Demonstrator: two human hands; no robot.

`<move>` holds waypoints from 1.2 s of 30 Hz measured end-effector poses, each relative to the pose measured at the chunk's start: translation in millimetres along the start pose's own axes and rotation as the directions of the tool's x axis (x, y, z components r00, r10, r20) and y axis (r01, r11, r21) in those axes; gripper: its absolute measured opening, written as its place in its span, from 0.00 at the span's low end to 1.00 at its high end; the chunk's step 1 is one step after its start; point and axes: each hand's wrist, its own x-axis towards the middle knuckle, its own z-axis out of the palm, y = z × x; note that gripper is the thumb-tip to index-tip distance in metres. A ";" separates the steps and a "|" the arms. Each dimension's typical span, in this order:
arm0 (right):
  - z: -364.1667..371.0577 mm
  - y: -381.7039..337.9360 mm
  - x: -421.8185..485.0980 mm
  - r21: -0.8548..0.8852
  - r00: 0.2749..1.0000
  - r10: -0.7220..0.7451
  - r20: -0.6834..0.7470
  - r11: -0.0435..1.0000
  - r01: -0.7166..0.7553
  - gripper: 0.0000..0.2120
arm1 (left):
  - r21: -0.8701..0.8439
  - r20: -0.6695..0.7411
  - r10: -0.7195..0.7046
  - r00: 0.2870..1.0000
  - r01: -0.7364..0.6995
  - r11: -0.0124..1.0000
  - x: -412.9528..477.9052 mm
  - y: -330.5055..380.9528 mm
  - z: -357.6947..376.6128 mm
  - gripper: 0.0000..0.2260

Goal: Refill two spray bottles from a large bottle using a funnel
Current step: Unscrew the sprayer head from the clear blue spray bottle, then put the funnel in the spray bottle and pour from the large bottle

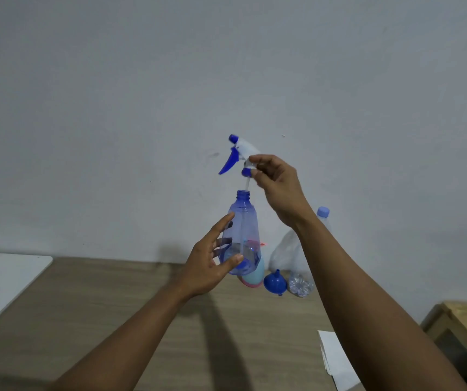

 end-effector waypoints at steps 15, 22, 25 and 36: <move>-54.7 102.2 -36.6 -0.136 0.946 0.114 -0.302 0.977 -0.161 0.09 | 0.287 -0.049 0.013 0.999 0.001 0.958 -72.0 -111.4 31.0 0.39; -49.8 233.8 -129.6 -0.321 0.884 0.453 -0.119 0.825 -0.466 0.10 | 0.402 -0.004 -0.030 1.000 0.029 0.915 -87.5 -162.7 48.2 0.30; -42.5 272.5 -159.0 -0.374 0.835 0.545 -0.074 0.761 -0.530 0.12 | 0.403 -0.026 0.001 1.000 0.010 0.915 -90.8 -184.7 57.7 0.28; -16.4 323.1 -196.7 -0.438 0.725 0.687 -0.040 0.640 -0.631 0.15 | 0.431 0.006 0.021 1.000 -0.022 0.902 -108.5 -252.6 63.1 0.30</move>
